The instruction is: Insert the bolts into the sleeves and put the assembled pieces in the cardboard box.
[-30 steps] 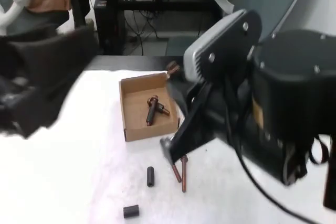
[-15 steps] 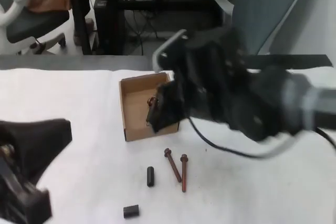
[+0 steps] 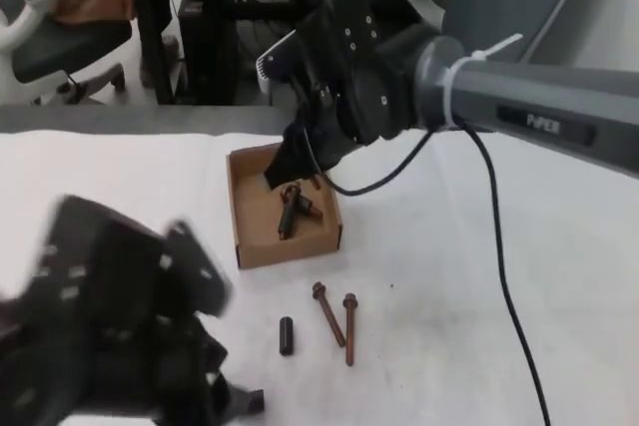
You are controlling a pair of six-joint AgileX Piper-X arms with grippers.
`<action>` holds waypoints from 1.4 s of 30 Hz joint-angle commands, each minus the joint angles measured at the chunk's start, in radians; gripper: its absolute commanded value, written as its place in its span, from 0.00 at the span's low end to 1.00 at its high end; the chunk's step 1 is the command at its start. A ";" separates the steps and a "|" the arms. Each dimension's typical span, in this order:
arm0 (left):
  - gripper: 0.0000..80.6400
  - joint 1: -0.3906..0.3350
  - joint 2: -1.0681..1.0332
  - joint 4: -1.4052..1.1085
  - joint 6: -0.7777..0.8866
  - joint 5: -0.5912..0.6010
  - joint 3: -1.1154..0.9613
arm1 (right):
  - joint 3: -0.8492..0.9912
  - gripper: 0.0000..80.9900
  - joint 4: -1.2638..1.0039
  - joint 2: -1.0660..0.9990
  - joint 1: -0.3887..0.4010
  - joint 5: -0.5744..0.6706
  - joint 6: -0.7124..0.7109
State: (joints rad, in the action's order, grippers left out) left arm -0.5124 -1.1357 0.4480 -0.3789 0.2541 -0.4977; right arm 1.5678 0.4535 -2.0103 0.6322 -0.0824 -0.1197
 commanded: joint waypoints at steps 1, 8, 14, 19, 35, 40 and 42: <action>0.67 0.000 -0.117 0.014 -0.100 0.041 -0.043 | 0.024 0.01 0.007 -0.022 -0.009 0.010 0.007; 0.67 0.001 -0.228 0.055 -0.221 0.020 -0.107 | 0.030 0.02 0.054 -0.093 -0.009 0.021 0.007; 0.82 0.001 -0.246 -0.029 -0.287 0.018 -0.106 | 0.031 0.53 0.043 -0.106 -0.009 0.060 0.063; 0.84 -0.024 -0.301 -0.018 -0.345 -0.007 -0.106 | 0.080 0.78 0.106 -0.104 -0.009 0.069 0.109; 0.63 -0.111 -0.544 0.259 -0.415 -0.329 -0.336 | 0.171 0.78 0.228 0.152 0.009 0.199 0.253; 0.62 -0.114 -0.594 0.431 -0.412 -0.387 -0.439 | 0.169 0.78 0.298 0.203 0.009 0.208 0.256; 0.49 -0.118 -0.598 0.443 -0.396 -0.387 -0.448 | 0.169 0.78 0.356 0.211 0.009 0.207 0.254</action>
State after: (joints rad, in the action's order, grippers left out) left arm -0.6308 -1.7148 0.8478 -0.7849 -0.0431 -0.9372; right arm 1.7276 0.7473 -1.8186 0.6386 0.1150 0.1355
